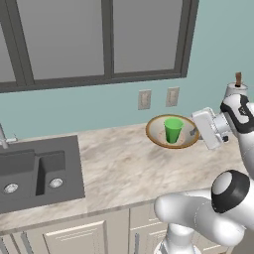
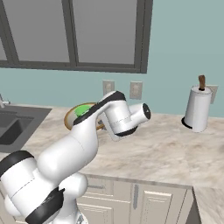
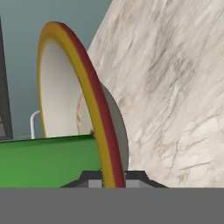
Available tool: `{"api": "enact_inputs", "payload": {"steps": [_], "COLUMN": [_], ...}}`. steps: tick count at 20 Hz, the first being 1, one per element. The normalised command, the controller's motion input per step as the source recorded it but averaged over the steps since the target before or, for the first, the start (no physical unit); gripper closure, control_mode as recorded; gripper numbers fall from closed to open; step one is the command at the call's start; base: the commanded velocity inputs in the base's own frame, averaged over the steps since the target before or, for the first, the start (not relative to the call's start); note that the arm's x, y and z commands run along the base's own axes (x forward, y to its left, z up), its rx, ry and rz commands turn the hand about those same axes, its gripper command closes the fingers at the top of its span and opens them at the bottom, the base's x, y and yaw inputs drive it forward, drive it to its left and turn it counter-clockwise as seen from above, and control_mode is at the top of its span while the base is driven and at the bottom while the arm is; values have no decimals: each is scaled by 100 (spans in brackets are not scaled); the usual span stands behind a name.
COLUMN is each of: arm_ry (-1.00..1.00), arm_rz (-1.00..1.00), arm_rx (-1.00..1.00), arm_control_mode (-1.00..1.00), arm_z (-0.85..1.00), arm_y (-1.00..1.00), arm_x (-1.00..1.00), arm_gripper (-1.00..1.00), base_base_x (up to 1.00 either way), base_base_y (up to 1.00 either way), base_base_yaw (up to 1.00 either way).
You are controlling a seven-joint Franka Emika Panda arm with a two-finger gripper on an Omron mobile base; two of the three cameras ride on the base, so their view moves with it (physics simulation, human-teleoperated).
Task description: Place the cup inside the bowl on the dining table and move the bowl to any counter.
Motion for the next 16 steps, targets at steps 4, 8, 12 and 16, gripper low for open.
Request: {"api": "enact_inputs", "payload": {"steps": [4, 8, 12, 16], "arm_ry": [0, 0, 2, 3], "arm_rz": [0, 0, 0, 0], "arm_rx": [0, 0, 0, 0], "arm_control_mode": [-100, -100, -100, -100], "arm_z": [-9, -31, -26, -14], "arm_y": [0, 9, 13, 13], "arm_x": [0, 0, 0, 0], "arm_gripper": [100, 100, 100, 100], "base_base_x": [0, 0, 0, 0], "base_base_y": [0, 0, 0, 0], "base_base_yaw": [0, 0, 0, 0]}}
